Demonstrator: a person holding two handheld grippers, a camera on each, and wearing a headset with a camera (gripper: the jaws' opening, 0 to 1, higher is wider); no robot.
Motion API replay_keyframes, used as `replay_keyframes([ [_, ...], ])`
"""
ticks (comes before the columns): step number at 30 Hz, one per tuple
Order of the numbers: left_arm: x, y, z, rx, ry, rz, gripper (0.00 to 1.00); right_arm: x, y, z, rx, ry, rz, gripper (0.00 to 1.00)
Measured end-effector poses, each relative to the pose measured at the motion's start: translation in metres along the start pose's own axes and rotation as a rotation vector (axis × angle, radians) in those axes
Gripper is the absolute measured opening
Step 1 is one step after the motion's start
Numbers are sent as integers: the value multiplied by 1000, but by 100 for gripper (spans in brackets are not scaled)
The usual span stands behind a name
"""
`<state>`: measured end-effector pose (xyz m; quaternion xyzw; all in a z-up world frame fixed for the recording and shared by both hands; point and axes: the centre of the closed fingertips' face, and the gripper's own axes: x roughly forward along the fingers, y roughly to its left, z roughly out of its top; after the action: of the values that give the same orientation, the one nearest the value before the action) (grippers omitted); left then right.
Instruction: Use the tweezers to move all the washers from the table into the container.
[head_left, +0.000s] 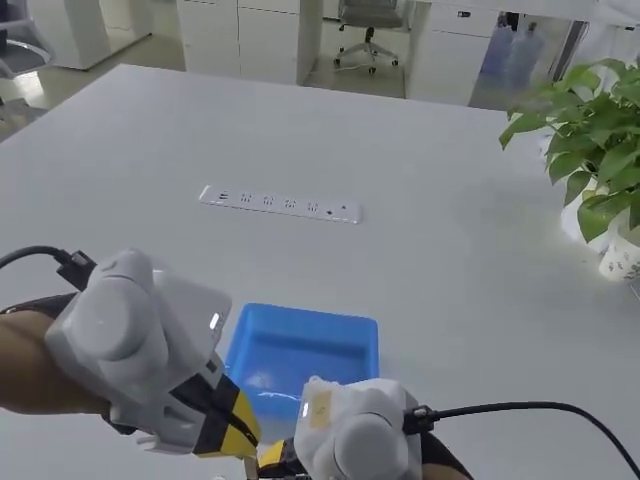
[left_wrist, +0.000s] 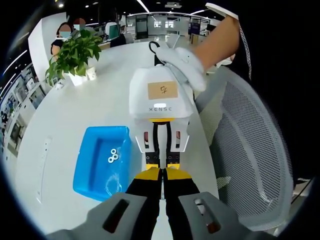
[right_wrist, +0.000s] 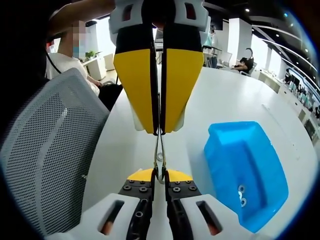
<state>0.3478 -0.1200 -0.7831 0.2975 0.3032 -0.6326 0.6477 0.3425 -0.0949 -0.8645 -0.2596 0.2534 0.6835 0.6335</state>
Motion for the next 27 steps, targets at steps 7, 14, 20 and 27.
replay_keyframes([
  [7,-5,1,5,3,-3,4,4,-5,0,4,-3,-4,-2,9],
  [14,-12,2,12,9,-5,5,4,-12,-2,11,0,-18,-11,9],
  [20,-18,4,18,19,-5,6,4,-18,-5,17,-3,-23,-18,9],
  [27,-26,12,27,24,-8,2,4,-27,-11,25,10,-37,-16,9],
])
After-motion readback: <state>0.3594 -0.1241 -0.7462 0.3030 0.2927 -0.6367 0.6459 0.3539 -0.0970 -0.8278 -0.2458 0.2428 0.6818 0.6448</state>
